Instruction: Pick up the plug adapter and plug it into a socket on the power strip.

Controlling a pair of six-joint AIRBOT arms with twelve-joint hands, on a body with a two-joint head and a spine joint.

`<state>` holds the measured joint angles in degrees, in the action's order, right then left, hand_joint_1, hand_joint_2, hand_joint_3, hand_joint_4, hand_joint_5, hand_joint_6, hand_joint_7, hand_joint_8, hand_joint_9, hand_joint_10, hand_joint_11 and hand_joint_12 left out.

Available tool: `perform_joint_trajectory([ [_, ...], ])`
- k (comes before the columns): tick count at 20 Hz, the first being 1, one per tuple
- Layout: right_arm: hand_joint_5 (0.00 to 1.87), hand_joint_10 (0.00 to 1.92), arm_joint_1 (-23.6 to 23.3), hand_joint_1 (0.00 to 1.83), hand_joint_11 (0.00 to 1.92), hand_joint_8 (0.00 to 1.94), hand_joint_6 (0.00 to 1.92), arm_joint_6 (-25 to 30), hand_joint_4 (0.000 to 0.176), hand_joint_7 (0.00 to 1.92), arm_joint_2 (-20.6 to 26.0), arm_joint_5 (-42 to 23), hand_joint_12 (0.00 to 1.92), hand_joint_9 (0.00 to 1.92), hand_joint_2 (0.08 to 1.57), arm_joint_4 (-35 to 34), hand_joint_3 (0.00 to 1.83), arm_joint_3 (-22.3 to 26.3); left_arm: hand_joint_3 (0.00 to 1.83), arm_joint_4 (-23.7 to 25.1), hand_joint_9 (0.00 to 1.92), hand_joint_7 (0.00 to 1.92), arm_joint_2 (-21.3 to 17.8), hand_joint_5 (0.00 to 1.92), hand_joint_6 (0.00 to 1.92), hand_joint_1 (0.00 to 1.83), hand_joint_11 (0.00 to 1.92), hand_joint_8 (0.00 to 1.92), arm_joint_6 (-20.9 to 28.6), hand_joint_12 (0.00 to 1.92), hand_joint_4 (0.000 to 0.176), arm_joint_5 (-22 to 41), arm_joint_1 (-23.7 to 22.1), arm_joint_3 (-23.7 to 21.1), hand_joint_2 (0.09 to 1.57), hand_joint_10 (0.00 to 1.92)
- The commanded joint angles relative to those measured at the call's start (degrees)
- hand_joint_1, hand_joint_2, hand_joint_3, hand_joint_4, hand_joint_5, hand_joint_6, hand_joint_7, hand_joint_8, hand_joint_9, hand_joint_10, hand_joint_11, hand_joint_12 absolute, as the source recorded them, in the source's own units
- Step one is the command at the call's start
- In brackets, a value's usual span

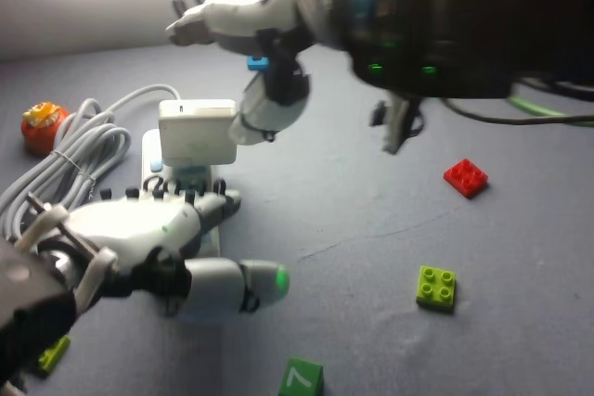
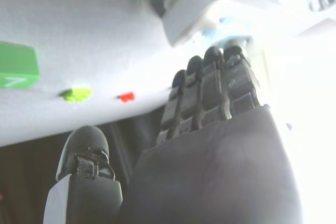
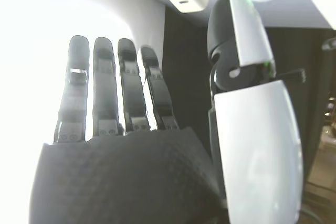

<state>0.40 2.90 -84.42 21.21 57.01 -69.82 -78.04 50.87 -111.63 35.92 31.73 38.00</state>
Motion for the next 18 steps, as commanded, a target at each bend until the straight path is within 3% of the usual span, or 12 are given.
perform_joint_trajectory([
  [1,0.14,0.0,-1.3,0.94,0.0,0.0,0.0,-0.1,0.0,0.13,1.5,-3.3,0.49,0.13,1.02,2.1,0.0,1.2,0.0,2.7,0.03,0.05,-0.2,0.02,0.0,0.0,0.0,0.0,0.1,0.0,0.0,1.4,-0.9,0.1,1.19,0.0],
  [6,0.1,0.0,-0.9,0.93,0.0,0.0,0.0,0.8,0.0,0.11,10.6,-4.4,0.38,0.08,1.02,2.4,0.0,9.7,0.0,2.7,0.03,0.06,-2.9,0.03,0.01,0.0,0.0,0.01,0.2,0.0,0.0,-1.3,-3.4,0.6,1.2,0.0],
  [11,0.06,0.0,-1.0,0.97,0.0,0.0,0.0,2.0,0.0,0.04,16.8,-7.1,0.25,0.03,0.98,2.0,0.0,14.1,0.0,2.7,0.03,0.06,-5.0,0.02,0.0,0.0,0.0,0.0,0.6,0.0,0.0,-4.9,-5.4,1.4,1.19,0.0],
  [14,0.08,0.01,-1.1,0.99,0.0,0.01,0.0,0.4,0.0,0.07,20.2,-8.8,0.3,0.05,0.93,1.8,0.0,16.2,0.0,2.7,0.1,0.13,-5.4,0.06,0.01,0.0,0.0,0.01,1.2,0.0,0.0,-8.8,-7.8,2.9,1.2,0.02],
  [15,0.12,0.01,-0.7,0.94,0.0,0.01,0.01,-1.2,0.0,0.11,21.2,-9.8,0.33,0.08,0.93,1.8,0.0,16.8,0.0,2.7,0.3,0.37,-5.5,0.27,0.03,0.0,0.0,0.04,1.2,0.37,0.0,-10.2,-8.6,3.5,1.21,0.04],
  [16,0.16,0.02,-0.2,0.91,0.0,0.01,0.01,-2.6,0.0,0.16,22.2,-10.0,0.41,0.13,0.91,1.8,0.0,17.5,0.01,2.7,0.36,0.43,-5.6,0.37,0.06,0.0,0.0,0.05,1.2,0.44,0.0,-11.0,-9.4,3.9,1.24,0.05],
  [17,0.23,0.03,0.3,0.82,0.0,0.02,0.02,-3.4,0.0,0.26,23.1,-10.1,0.57,0.24,0.91,1.8,0.0,18.2,0.01,2.7,0.25,0.25,-5.7,0.07,1.11,0.0,0.0,0.88,1.2,0.66,0.0,-11.6,-10.0,4.2,1.24,0.69],
  [18,0.23,0.03,0.8,0.82,0.0,0.02,0.02,-3.4,0.0,0.26,24.3,-10.3,0.57,0.24,0.91,1.8,0.0,18.8,0.01,2.7,0.25,0.25,-6.0,0.07,1.11,0.0,0.0,0.88,1.2,0.66,0.0,-11.9,-10.8,4.4,1.24,0.69],
])
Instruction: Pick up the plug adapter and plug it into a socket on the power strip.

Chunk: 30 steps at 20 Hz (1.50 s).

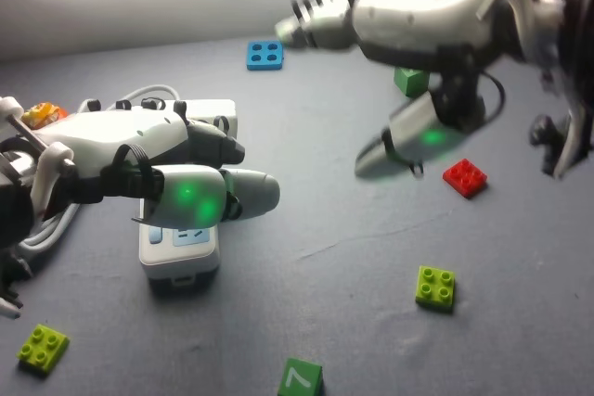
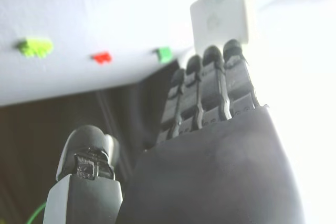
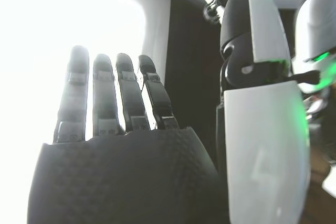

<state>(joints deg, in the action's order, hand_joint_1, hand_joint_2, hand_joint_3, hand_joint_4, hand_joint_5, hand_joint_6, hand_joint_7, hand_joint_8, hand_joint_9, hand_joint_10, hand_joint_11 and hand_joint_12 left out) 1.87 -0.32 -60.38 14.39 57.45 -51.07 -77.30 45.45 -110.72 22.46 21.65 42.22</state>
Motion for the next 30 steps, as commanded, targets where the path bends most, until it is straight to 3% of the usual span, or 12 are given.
perform_joint_trajectory([
  [1,0.25,0.03,-0.4,0.81,0.0,0.02,0.02,-0.2,0.0,0.29,1.0,-3.8,0.62,0.26,0.91,1.3,0.0,0.3,0.0,1.9,0.13,0.13,-0.8,0.01,1.44,0.0,0.0,1.26,0.3,0.75,0.0,1.2,-1.1,0.3,1.24,1.06],
  [2,0.25,0.03,-0.3,0.81,0.0,0.02,0.02,-0.2,0.0,0.29,1.9,-4.5,0.62,0.26,0.91,1.3,0.0,0.7,0.0,1.9,0.13,0.13,-1.2,0.01,1.44,0.0,0.0,1.26,0.3,0.75,0.0,0.7,-1.6,0.6,1.24,1.06],
  [3,0.3,0.09,-0.2,0.76,0.0,0.08,0.04,-0.4,0.0,0.4,2.4,-4.8,0.86,0.4,0.91,1.3,0.0,0.8,0.0,1.9,0.03,0.03,-1.4,0.0,1.83,0.01,0.0,1.79,0.1,1.69,0.0,0.4,-2.0,0.7,1.24,1.75],
  [4,0.22,0.61,-0.2,0.67,0.0,0.74,0.44,-0.7,0.0,0.21,2.7,-4.9,1.06,0.29,0.95,1.3,0.0,1.0,0.0,1.9,0.03,0.0,-1.6,0.0,1.9,0.07,0.04,1.89,-0.3,1.87,0.0,0.2,-2.6,1.0,1.25,1.89],
  [6,0.0,1.52,-0.2,0.61,0.0,1.57,1.53,-1.1,0.0,0.01,3.2,-4.8,1.58,0.08,0.95,1.3,0.0,1.3,0.0,1.9,0.0,0.0,-2.0,0.0,1.92,0.09,0.05,1.92,-1.9,1.92,0.0,-0.3,-4.2,1.9,1.24,1.92],
  [8,0.0,1.86,-0.2,0.56,0.0,1.81,1.69,-1.2,0.0,0.0,3.4,-4.1,1.89,0.0,0.95,1.3,0.0,1.6,0.0,1.9,0.08,0.07,-2.1,0.07,1.92,0.01,0.16,1.92,-5.2,1.92,0.0,-1.8,-7.2,3.7,1.24,1.92],
  [15,0.25,1.92,-0.6,0.61,0.61,1.94,1.92,-1.0,0.0,0.37,3.9,-3.7,1.92,0.47,0.93,1.3,0.0,2.9,0.0,1.9,1.64,1.63,-2.1,1.61,1.92,0.11,1.71,1.92,-15.1,1.92,0.0,0.4,-11.4,4.3,1.3,1.92],
  [16,0.41,1.92,-0.6,0.63,0.82,1.94,1.92,-1.0,0.0,0.57,3.9,-3.7,1.92,0.67,0.95,1.3,0.0,3.2,0.0,1.9,1.66,1.66,-2.1,1.63,1.92,0.23,1.71,1.92,-15.6,1.92,0.0,0.7,-11.5,3.9,1.27,1.92],
  [19,1.19,1.92,-0.6,0.49,1.49,1.94,1.92,-0.9,0.0,1.34,3.9,-4.0,1.92,1.4,1.03,1.3,0.01,3.3,0.0,1.9,1.71,1.66,-2.2,1.57,1.92,0.58,1.78,1.92,-17.1,1.92,0.097,2.9,-12.0,2.2,1.33,1.92],
  [20,1.26,1.92,-0.6,0.41,1.53,1.94,1.92,-0.9,0.0,1.41,3.9,-4.3,1.92,1.47,1.1,1.3,0.02,3.3,0.01,1.9,1.76,1.69,-2.2,1.61,1.92,0.7,1.86,1.92,-17.4,1.92,0.16,4.2,-12.2,1.2,1.39,1.92],
  [21,1.32,1.92,-0.7,0.38,1.59,1.94,1.92,-1.0,0.0,1.49,3.9,-4.4,1.92,1.54,1.2,1.3,0.03,3.3,0.0,1.9,1.77,1.7,-2.2,1.6,1.92,0.93,1.86,1.92,-17.5,1.92,0.173,4.9,-12.4,0.6,1.4,1.92],
  [30,1.36,1.92,-0.6,0.88,1.66,1.94,1.92,-1.5,0.073,1.54,4.3,-4.2,1.92,1.58,1.47,1.3,0.0,3.3,0.0,1.9,1.71,1.63,-2.1,1.57,1.92,1.28,1.78,1.92,-17.2,1.92,0.141,3.7,-11.7,-0.7,1.41,1.92],
])
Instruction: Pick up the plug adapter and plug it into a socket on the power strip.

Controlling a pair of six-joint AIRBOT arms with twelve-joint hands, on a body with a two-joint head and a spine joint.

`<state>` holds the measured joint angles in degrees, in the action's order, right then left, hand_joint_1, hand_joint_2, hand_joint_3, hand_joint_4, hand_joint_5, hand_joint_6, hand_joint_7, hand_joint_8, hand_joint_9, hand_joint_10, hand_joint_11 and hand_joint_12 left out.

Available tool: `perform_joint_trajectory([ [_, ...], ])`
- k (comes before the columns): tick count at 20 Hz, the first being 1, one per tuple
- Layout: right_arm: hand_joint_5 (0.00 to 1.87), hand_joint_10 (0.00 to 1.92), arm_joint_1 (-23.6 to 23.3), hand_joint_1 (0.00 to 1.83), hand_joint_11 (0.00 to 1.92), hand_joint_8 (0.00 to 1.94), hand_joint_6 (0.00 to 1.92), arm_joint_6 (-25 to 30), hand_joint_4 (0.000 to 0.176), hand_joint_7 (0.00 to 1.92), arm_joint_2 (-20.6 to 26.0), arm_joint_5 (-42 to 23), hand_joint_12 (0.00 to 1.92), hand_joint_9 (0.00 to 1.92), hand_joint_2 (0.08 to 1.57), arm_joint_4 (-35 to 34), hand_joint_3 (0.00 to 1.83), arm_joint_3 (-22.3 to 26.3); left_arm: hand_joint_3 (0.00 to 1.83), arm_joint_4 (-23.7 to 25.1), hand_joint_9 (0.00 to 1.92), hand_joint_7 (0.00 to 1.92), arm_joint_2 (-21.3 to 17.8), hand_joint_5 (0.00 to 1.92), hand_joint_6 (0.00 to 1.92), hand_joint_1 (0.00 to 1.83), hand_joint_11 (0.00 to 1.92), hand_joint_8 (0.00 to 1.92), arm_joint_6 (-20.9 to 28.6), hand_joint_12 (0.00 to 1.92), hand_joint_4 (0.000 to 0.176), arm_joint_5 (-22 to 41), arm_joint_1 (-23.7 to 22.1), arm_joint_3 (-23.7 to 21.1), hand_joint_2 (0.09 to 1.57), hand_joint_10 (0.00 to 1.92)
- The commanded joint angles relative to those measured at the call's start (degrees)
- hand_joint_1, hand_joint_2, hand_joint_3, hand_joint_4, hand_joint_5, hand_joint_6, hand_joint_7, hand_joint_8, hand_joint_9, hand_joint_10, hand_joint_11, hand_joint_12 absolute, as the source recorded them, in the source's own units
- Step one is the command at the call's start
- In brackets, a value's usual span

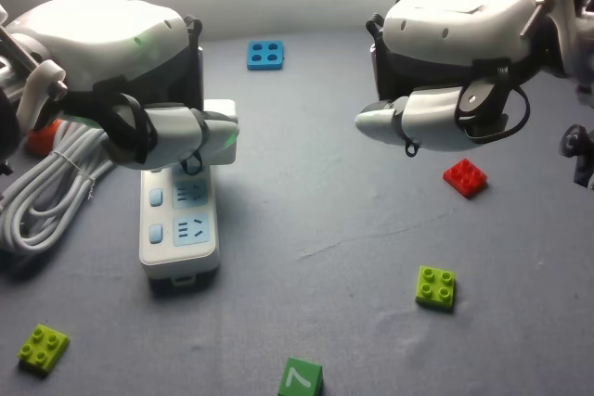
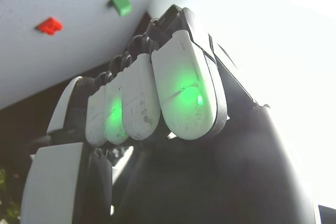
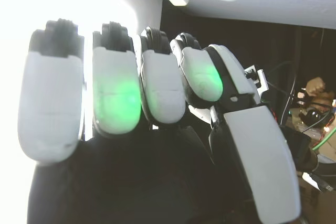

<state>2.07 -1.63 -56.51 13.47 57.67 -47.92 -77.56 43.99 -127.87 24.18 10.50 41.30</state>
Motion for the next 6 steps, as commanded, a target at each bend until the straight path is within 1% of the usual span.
perform_joint_trajectory([
  [1,1.36,1.92,-0.8,0.9,1.64,1.94,1.92,-0.4,0.071,1.53,0.5,-3.4,1.92,1.57,1.47,1.1,0.0,0.2,0.0,2.2,1.69,1.62,-0.6,1.56,1.92,1.26,1.76,1.92,-0.1,1.92,0.137,2.2,-0.7,0.3,1.4,1.92],
  [3,1.32,1.92,-0.7,0.91,1.63,1.94,1.92,-0.7,0.064,1.52,0.8,-4.6,1.92,1.55,1.45,1.1,0.0,0.2,0.0,2.2,1.69,1.61,-0.5,1.56,1.92,1.27,1.76,1.92,-0.1,1.92,0.133,2.9,-0.9,0.7,1.4,1.92],
  [6,1.3,1.92,-0.6,0.88,1.6,1.94,1.92,-1.4,0.05,1.49,1.0,-5.4,1.92,1.52,1.45,1.1,0.0,0.2,0.0,2.2,1.66,1.59,-0.6,1.54,1.92,1.25,1.72,1.92,-0.1,1.92,0.118,2.5,-0.9,0.9,1.39,1.92],
])
